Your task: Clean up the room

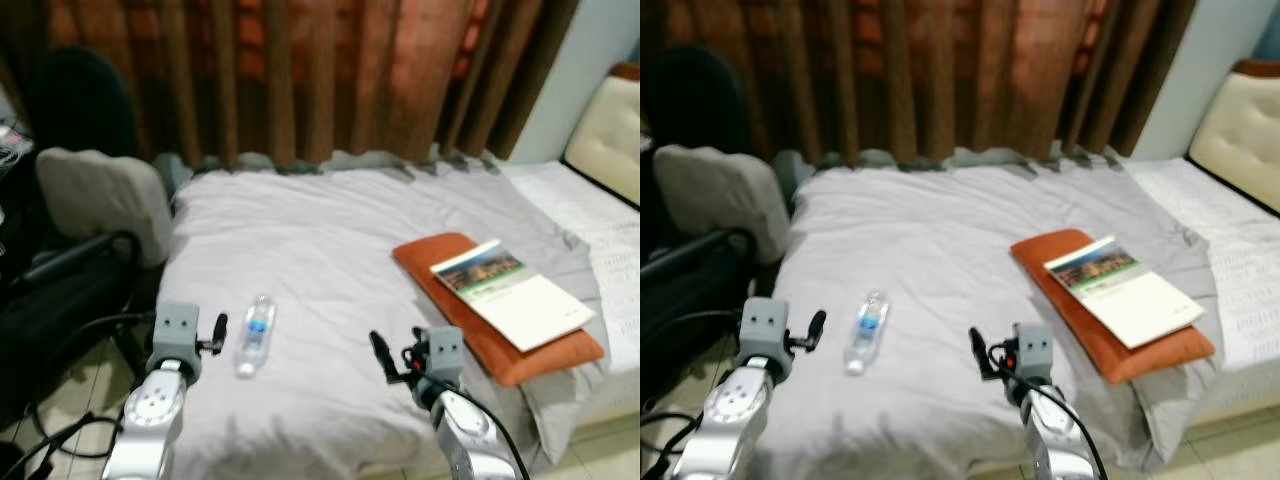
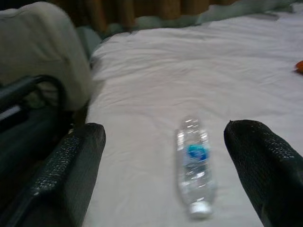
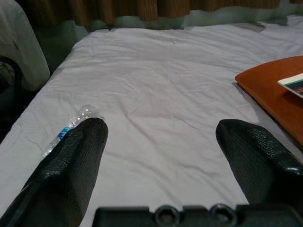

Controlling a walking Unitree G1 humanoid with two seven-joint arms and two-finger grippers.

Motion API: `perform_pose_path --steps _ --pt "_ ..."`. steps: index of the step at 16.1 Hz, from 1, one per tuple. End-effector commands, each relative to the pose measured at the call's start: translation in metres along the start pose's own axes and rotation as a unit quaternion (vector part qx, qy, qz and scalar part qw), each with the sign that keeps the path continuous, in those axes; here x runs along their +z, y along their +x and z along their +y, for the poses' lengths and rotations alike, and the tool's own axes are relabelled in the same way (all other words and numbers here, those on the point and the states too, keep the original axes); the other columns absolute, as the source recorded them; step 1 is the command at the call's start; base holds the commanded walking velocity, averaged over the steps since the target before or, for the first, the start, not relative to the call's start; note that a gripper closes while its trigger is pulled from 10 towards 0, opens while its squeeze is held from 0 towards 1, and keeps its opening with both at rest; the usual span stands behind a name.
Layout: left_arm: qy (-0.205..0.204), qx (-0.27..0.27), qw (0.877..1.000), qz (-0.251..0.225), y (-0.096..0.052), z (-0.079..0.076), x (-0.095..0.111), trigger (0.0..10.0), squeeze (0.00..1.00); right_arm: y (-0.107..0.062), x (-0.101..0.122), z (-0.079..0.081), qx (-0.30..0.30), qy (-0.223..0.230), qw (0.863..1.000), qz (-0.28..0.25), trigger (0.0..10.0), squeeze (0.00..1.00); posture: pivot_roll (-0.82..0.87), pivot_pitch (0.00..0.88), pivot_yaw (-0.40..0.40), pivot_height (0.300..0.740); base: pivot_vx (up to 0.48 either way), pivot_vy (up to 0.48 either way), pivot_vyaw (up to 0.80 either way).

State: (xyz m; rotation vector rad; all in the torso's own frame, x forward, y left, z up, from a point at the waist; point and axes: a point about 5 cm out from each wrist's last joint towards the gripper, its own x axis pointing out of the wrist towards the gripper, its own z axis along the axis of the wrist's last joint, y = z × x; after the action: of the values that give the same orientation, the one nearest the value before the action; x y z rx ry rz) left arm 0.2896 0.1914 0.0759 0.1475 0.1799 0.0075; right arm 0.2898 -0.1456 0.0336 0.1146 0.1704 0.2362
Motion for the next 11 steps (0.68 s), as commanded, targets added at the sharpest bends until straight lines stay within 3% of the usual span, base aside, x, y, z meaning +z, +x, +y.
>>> perform_pose_path --steps 1,8,11 --pt "-0.003 -0.009 1.000 0.005 0.0004 -0.0091 -0.0001 10.0 0.00 -0.0006 0.0058 -0.0082 -0.006 -0.005 1.000 -0.005 10.0 0.00 0.08 0.000 -0.063 0.740 0.364 0.000 0.46" --pt "0.013 -0.004 1.000 0.003 0.0036 -0.0055 0.0007 10.0 0.00 0.0003 0.0069 -0.0084 0.000 -0.007 1.000 -0.007 10.0 0.00 0.07 0.000 -0.071 0.740 0.000 0.000 0.00" --pt "0.014 -0.011 1.000 -0.007 0.0038 -0.0077 0.0035 10.0 0.00 -0.0008 0.0100 -0.0121 -0.018 -0.011 1.000 -0.021 10.0 0.00 0.07 0.000 -0.072 0.740 0.475 0.000 0.00"
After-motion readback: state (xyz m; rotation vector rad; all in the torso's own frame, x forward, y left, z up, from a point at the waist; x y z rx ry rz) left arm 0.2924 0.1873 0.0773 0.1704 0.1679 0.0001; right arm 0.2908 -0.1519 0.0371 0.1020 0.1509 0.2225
